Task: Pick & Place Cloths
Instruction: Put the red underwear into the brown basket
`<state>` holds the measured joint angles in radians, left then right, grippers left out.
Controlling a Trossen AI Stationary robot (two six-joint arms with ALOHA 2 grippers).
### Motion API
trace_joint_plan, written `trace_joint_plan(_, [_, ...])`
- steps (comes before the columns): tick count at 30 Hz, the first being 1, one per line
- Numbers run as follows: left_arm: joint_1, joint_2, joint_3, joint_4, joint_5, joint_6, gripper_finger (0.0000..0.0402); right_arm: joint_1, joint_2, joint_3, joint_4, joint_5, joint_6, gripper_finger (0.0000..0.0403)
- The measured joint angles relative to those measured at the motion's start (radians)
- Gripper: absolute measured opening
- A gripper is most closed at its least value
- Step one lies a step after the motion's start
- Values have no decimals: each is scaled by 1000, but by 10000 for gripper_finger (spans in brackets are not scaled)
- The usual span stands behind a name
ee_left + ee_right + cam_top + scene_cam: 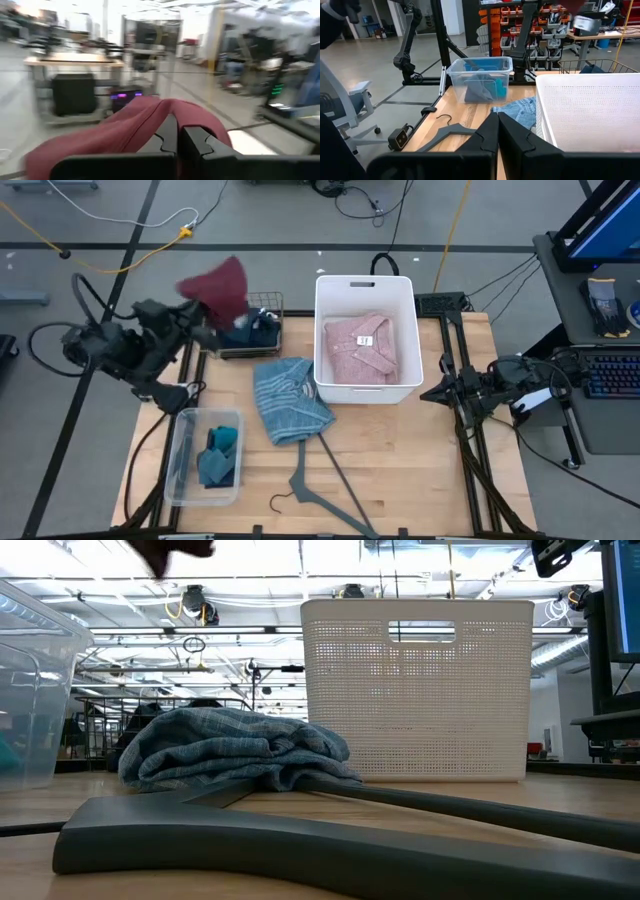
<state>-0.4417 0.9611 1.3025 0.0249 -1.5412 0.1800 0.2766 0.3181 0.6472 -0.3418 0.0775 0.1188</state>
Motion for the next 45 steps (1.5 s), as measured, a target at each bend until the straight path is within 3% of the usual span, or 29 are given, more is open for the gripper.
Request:
trace_joint_plan(10, [199,5,0,4,-3,110,0,0,0,0,0,0,0,0])
trace_joint_plan(16, [304,72,0,3,22,190,0,0,0,0,0,0,0,0])
trace_joint_plan(26, [554,276,0,-38,41,546,0,0,0,0,0,4,0,0])
trace_joint_plan(28, [615,289,0,-98,104,527,0,0,0,0,0,4,0,0])
trace_joint_plan(39, [942,290,-1,-565,511,96,0,0,0,0,0,5,0,0])
trace_joint_plan(45, [1061,311,-1,-646,603,34,0,0,0,0,0,5,0,0])
